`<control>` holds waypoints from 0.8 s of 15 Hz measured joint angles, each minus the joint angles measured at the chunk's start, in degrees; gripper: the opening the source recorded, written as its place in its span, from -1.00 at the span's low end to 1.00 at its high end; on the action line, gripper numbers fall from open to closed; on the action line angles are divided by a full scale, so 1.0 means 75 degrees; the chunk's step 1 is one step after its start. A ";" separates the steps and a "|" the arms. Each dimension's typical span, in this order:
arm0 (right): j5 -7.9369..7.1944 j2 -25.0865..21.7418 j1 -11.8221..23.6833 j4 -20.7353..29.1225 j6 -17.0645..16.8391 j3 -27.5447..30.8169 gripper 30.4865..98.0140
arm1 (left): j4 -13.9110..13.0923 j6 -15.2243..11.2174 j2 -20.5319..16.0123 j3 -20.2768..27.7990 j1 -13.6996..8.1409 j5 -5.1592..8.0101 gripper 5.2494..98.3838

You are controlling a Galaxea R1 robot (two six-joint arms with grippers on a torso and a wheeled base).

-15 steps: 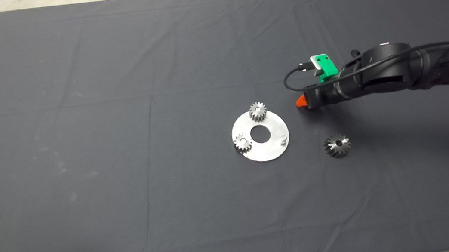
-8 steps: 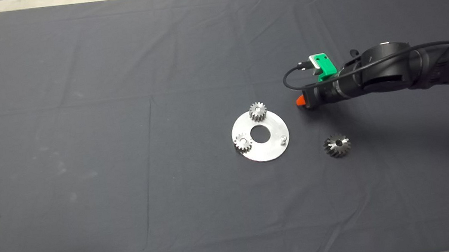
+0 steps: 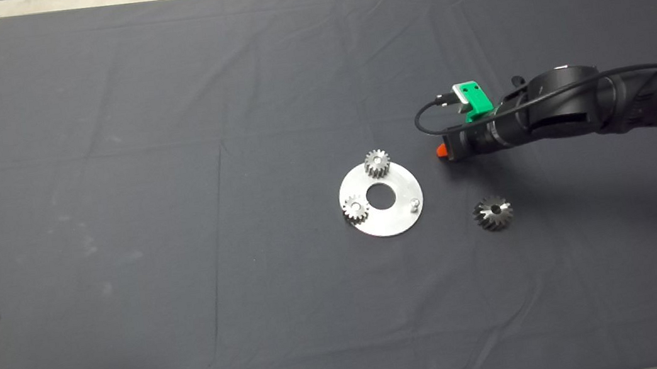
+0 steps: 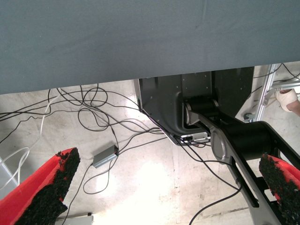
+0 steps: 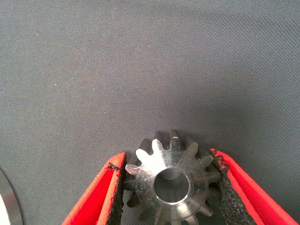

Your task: Remove an incorrectly installed larger gear and replace it with the correct smaller gear

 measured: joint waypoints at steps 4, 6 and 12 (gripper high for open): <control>-0.0003 0.0000 0.0000 0.0000 -0.0016 0.0000 -0.61 | 0.0000 0.0000 0.0000 0.0000 0.0000 0.0000 1.00; -0.0003 0.0000 0.0000 0.0000 -0.0016 0.0000 -0.62 | 0.0000 0.0000 -0.0001 0.0000 0.0000 0.0000 1.00; -0.0060 0.0002 -0.0001 0.0056 -0.0114 0.0155 -0.67 | 0.0000 0.0000 -0.0001 0.0000 0.0000 0.0000 1.00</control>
